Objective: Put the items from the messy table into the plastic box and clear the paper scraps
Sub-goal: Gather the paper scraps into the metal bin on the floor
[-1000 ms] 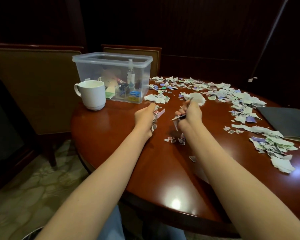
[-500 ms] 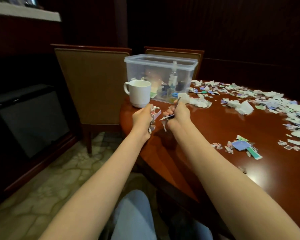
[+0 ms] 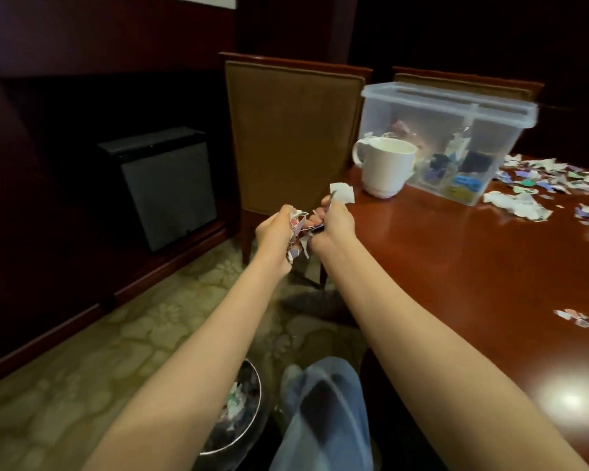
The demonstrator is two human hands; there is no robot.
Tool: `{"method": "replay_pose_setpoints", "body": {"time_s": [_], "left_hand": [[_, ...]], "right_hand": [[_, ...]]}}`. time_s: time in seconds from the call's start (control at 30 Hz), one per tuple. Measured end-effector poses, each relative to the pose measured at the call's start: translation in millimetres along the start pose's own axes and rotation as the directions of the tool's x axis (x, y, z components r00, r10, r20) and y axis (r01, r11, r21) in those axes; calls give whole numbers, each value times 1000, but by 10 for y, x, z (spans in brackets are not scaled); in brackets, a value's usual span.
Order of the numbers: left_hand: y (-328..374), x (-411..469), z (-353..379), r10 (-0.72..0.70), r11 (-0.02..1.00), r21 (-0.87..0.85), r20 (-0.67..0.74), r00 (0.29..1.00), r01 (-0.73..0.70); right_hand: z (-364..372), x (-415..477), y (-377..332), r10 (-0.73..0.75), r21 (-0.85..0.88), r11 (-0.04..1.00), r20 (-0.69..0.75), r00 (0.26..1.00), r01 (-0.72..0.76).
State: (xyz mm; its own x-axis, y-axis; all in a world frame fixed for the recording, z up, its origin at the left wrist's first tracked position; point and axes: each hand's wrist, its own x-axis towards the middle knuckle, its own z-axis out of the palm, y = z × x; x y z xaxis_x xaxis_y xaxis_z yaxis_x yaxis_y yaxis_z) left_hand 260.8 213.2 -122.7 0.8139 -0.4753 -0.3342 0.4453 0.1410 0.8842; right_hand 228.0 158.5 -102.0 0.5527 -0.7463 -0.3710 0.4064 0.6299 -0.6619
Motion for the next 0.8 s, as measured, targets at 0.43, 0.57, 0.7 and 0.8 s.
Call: {"method": "replay_pose_setpoints", "body": {"time_s": [0.43,0.57,0.7,0.8], "left_hand": [[-653,452,-1042,-179,969,-211,-228,957,131],[-1002,573,-1362,-253,954,-236,-309,917,183],[-1281,631,-1619,-335,923,-297,-318,887,243],[-1474,682,-1780,-406,892,-356,-356,842,279]], "right_hand": [[-44,216,1409,193,-97,973,-160,968,-210],[-241,270,1876,236,-135,953,-231,944,-271],[-391,339,2237,261,-226,917,-285,922,-329],[-483,366,2465,244,-306,891,-300,922,-335]]}}
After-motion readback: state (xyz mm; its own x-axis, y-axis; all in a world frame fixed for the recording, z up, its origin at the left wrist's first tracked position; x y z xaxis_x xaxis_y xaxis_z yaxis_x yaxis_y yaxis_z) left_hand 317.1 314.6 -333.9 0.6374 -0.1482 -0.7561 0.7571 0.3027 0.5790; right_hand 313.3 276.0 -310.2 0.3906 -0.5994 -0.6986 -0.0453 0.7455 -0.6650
